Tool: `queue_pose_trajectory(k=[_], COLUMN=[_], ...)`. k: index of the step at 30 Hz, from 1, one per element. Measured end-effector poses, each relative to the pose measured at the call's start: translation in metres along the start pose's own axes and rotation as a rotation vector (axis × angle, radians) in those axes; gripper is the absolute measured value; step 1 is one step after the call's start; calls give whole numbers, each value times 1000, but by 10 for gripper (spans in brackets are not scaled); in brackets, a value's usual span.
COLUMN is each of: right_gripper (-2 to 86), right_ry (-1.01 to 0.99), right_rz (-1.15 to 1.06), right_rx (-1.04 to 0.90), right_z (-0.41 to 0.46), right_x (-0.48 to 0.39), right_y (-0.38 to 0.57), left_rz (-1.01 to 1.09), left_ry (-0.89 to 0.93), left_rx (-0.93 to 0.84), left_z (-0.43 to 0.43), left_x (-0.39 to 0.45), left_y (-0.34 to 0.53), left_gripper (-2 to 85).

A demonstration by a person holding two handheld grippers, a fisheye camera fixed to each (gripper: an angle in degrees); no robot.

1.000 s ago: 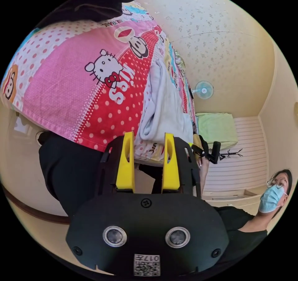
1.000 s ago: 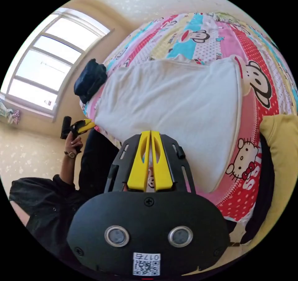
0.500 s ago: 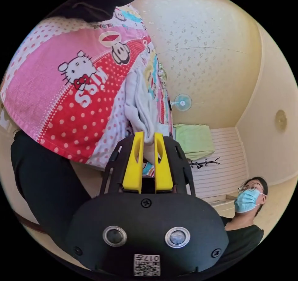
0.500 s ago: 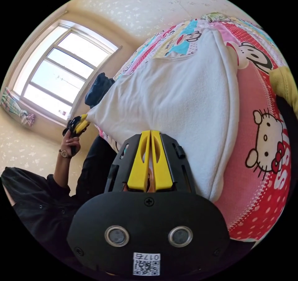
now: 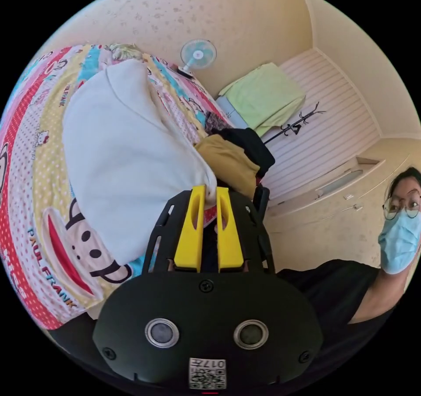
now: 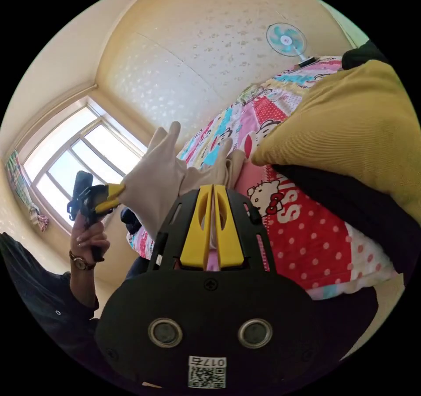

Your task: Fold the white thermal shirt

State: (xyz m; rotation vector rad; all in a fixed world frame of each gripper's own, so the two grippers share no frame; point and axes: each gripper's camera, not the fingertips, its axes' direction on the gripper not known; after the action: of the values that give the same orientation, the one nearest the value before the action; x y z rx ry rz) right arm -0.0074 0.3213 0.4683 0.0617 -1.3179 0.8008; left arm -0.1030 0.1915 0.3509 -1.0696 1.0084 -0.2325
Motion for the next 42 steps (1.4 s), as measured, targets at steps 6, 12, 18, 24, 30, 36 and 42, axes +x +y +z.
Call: queue_pose_trajectory(k=[6,12,18,24,30,36,42], right_gripper=[9,45,76,111,106,115,51], right_ry=[-132,-185,-52,55,122,179,391], right_rz=[-96,-215,-205,-202,-151,-141,-272], right_rx=[72,-219,-253,-273,-379,-465,-483], right_z=[-12,37,50,55,74,94,95], right_x=[-2,-25,-33,-44,-50,-55,-85], right_y=[5,1,7,9,8,15,9], left_rz=[-71,-64,-102,-160,-254,-278,-281], left_ry=[372,215,44,-19,-134,-88,-37], left_rx=[-193,-41,171,203,36,50,59], left_z=[92,47,-4,-9,28,27,13], left_x=[-34,-37,-45,-74,-92,-99,-101], left_y=[21,43,62,69,65,61,57], left_gripper=[-1,-10,-8,40,121,114,117])
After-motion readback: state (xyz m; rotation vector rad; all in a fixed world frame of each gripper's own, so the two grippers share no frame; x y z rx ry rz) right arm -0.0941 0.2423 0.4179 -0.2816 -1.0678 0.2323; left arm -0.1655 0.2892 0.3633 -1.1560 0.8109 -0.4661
